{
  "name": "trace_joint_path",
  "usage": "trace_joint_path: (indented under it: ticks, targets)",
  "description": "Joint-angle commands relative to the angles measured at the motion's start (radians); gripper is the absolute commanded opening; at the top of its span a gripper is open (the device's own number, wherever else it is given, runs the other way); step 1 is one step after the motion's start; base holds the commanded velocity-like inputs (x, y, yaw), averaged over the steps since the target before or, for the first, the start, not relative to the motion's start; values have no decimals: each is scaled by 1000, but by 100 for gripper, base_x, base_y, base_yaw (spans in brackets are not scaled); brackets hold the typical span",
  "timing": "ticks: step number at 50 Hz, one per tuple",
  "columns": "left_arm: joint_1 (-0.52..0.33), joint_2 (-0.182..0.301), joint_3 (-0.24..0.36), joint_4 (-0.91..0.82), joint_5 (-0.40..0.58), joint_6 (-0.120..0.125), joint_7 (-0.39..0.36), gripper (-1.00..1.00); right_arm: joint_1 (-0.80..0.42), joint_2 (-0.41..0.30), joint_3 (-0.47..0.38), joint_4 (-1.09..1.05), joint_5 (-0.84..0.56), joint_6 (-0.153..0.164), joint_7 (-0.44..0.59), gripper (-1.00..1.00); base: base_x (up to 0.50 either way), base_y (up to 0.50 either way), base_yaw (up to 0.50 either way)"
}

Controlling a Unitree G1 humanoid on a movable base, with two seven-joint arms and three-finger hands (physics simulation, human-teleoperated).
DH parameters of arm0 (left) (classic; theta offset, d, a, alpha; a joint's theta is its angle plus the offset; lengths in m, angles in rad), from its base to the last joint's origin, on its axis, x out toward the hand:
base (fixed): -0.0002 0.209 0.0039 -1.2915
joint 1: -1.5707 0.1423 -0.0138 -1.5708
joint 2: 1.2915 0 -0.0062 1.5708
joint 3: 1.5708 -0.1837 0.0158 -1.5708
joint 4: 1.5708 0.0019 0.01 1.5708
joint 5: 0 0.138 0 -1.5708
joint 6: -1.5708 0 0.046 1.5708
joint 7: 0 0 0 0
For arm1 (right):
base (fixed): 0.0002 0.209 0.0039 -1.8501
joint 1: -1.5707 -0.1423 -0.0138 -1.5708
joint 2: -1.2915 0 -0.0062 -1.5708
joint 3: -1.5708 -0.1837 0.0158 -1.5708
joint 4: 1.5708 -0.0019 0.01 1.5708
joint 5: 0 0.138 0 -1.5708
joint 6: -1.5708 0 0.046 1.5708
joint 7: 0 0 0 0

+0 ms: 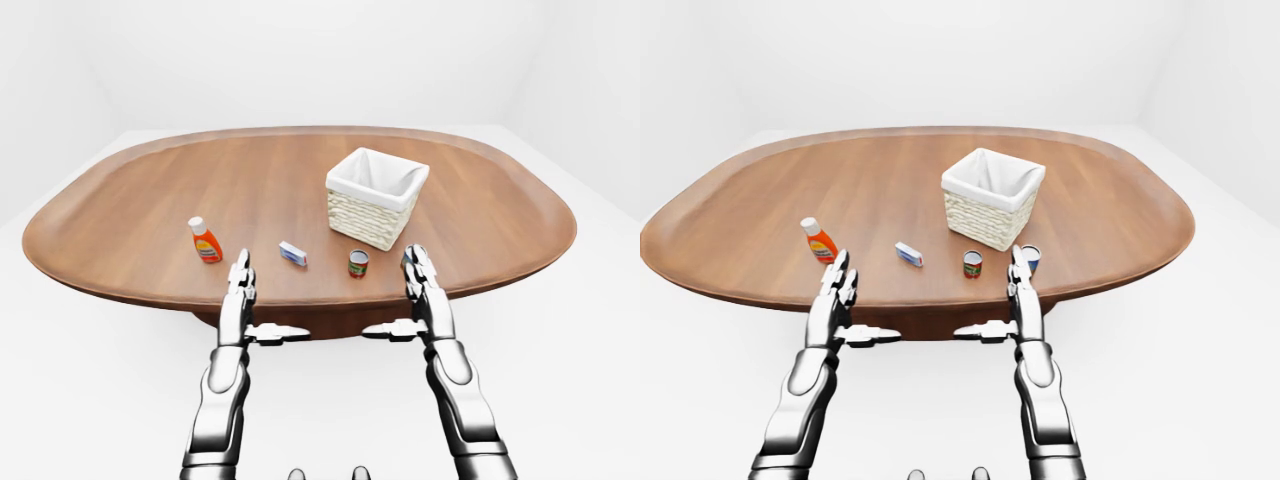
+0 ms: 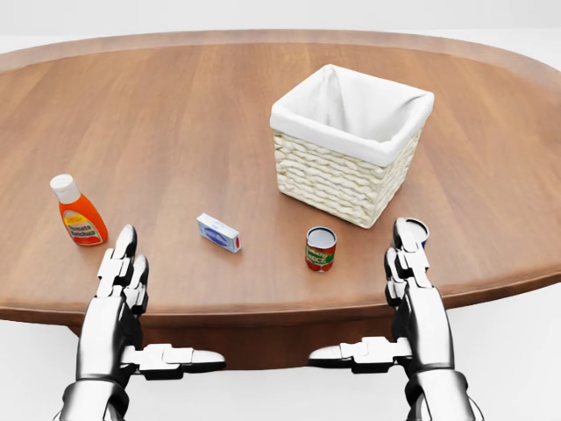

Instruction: Pick up the alphabet soup and the cream cheese box, and put them in the basket.

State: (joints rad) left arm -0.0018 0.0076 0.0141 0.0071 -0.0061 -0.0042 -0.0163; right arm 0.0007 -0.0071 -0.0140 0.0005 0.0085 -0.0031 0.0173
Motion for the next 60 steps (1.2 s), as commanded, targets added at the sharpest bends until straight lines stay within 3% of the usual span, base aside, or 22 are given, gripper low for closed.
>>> trace_joint_path:
  ticks: [1,8,11,18,20,21,24,60]
  targets:
    - [-1,11,21,8,-7,-3,-25,100,1,-11,-21,3,12,-8,29,100,0,0,0]
    - [-3,12,22,10,-7,-3,-25,100,7,-10,-19,-16,11,5,28,100,0,0,0]
    - [-3,12,23,9,-8,-2,-25,100,1,-11,-21,6,10,-13,30,100,0,0,0]
    - [5,11,23,-8,-12,7,-27,100,5,-10,-19,-2,11,-5,32,100,0,0,0]
    - [-2,11,26,7,-15,-3,-28,100,4,-10,-21,0,14,-5,33,100,0,-22,0]
    - [6,10,22,-12,-13,8,-26,100,5,-10,-19,-5,12,0,32,100,0,-23,0]
    - [-1,12,25,10,-14,-6,-28,100,5,-10,-20,-4,14,0,33,100,0,-23,0]
    - [2,12,27,-5,-22,6,-27,100,0,-10,-20,7,15,-4,32,100,0,-21,0]
